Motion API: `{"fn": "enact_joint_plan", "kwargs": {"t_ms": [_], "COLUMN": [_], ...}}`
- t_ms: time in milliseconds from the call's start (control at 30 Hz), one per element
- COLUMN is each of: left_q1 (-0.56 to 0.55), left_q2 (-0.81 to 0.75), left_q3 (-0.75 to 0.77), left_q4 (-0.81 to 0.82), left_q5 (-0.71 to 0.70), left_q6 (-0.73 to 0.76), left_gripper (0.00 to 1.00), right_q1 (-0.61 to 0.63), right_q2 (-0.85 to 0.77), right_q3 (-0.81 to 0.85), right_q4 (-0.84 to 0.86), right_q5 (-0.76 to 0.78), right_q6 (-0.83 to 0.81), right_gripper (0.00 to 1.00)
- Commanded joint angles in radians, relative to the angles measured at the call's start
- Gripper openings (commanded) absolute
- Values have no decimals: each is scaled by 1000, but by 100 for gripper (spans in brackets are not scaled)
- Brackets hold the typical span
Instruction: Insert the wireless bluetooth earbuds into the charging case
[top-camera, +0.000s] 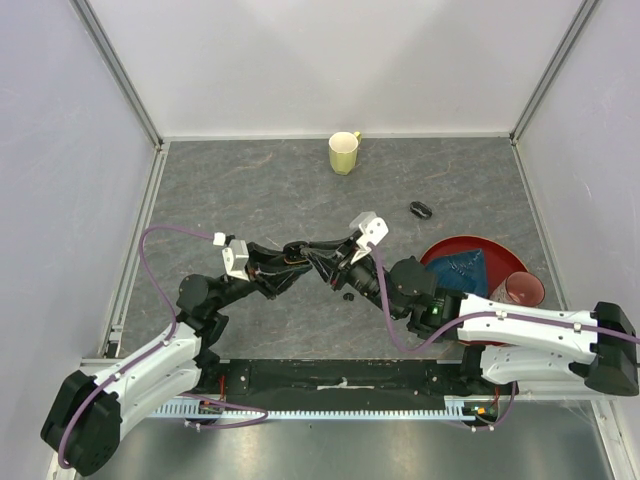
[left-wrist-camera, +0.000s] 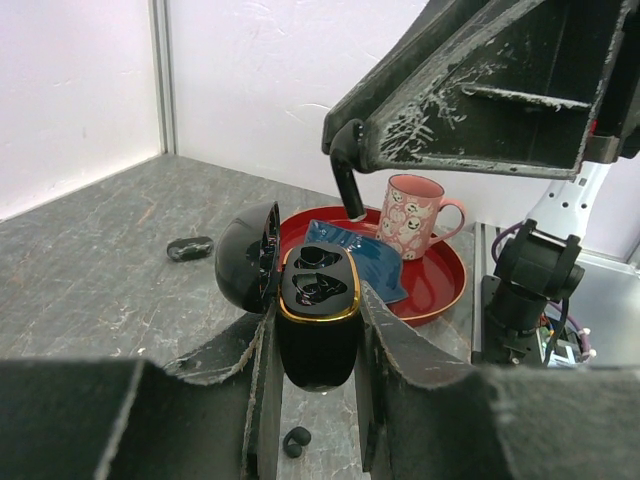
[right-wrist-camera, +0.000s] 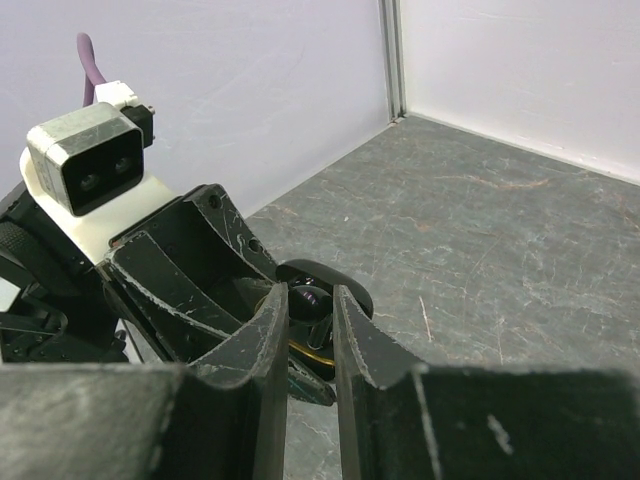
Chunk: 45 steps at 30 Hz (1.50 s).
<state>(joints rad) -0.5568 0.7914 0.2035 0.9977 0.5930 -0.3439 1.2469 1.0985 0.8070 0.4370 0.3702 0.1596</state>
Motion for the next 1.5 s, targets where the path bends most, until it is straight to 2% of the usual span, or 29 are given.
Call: {"fn": "enact_joint_plan", "kwargs": {"t_ms": [0, 500, 900, 1467], "left_q1": [-2, -3, -3, -3], "left_q2": [-11, -32, -38, -27], "left_q3": [37, 34, 30, 30], "left_q4": [58, 64, 64, 68], "left_q5": [34, 37, 36, 34], "left_q6": [-17, -21, -24, -21], "left_gripper": [2, 2, 2, 2], "right_q1": [9, 36, 63, 69], "right_q2": [15, 46, 32, 26], "right_q3": [47, 44, 24, 21], "right_q4": [54, 16, 37, 17], "right_q5": [-7, 32, 121, 105], "right_q6": [-26, -83, -146, -150], "right_gripper": [0, 0, 0, 0]}}
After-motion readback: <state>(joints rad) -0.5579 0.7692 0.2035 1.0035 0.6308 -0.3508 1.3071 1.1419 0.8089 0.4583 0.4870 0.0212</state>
